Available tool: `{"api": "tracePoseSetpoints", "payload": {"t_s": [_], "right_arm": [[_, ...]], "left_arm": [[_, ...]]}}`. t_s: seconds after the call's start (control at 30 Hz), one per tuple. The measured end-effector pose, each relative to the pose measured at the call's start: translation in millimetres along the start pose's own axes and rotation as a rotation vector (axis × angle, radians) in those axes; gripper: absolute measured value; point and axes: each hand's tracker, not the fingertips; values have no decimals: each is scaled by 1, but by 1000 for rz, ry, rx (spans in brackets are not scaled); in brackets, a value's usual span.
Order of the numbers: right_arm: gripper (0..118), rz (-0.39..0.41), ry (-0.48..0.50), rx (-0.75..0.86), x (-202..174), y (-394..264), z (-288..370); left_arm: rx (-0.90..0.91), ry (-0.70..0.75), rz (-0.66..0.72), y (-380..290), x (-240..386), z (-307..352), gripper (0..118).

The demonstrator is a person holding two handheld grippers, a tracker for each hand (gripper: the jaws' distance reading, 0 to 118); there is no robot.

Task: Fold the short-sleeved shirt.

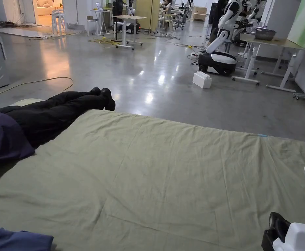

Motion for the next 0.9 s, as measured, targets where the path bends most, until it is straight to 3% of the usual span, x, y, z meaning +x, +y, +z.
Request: {"api": "tracePoseSetpoints", "payload": {"t_s": [0.23,0.5,0.63,0.9], "right_arm": [[2,-12,-6,-2,8,0,3],[2,-31,-6,-7,11,-2,2],[2,-35,-8,-8,12,-3,1],[2,-44,-14,-20,12,-6,-3]], "left_arm": [[139,143,-94,2,16,28,62],[417,-70,-113,-19,116,47,62],[531,-113,-178,-29,176,44,61],[853,-126,-142,-38,270,68,50]]}}
